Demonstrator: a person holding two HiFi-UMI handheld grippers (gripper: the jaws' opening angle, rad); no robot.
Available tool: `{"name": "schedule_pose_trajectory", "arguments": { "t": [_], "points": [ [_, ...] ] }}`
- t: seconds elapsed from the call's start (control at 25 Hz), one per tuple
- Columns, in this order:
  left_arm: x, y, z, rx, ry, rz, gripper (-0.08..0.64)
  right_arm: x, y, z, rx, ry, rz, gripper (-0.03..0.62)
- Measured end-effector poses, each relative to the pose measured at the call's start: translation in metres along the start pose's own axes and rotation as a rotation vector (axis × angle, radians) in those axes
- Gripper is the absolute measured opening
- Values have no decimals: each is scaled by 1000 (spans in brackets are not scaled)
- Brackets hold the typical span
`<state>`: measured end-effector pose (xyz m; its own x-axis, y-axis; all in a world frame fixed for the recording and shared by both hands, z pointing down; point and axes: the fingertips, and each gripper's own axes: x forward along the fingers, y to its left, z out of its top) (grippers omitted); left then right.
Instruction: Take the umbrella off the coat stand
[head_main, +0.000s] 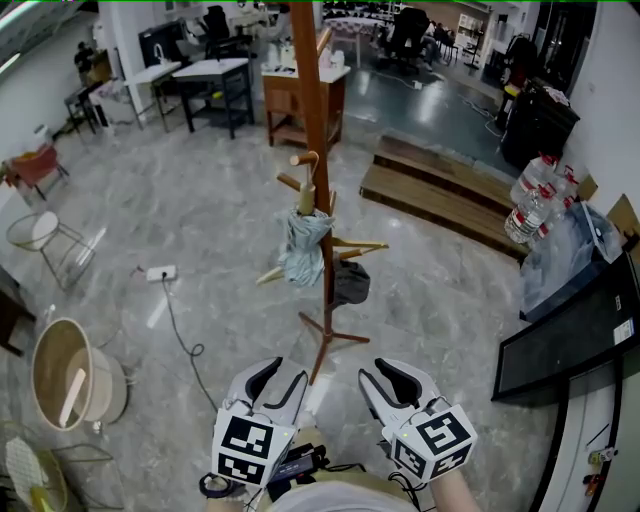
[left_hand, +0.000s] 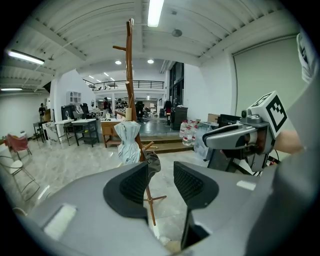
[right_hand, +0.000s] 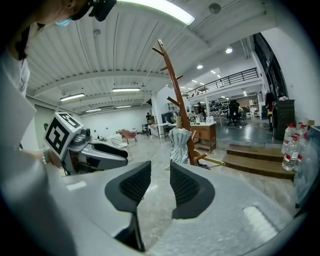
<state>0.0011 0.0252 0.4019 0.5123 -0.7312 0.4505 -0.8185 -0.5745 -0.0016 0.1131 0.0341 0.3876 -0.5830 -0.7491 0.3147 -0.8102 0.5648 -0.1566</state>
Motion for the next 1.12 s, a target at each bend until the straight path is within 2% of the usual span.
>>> {"name": "schedule_pose_trajectory", "arguments": {
  "t": [0.6,1.12],
  "points": [
    [50,65,31,7,-2,-35,163,71,-27,35,1,9,-29,115],
    [78,98,40,-2,-6,-55,172,116,-42,51,-8,26,-30,115]
  ]
}}
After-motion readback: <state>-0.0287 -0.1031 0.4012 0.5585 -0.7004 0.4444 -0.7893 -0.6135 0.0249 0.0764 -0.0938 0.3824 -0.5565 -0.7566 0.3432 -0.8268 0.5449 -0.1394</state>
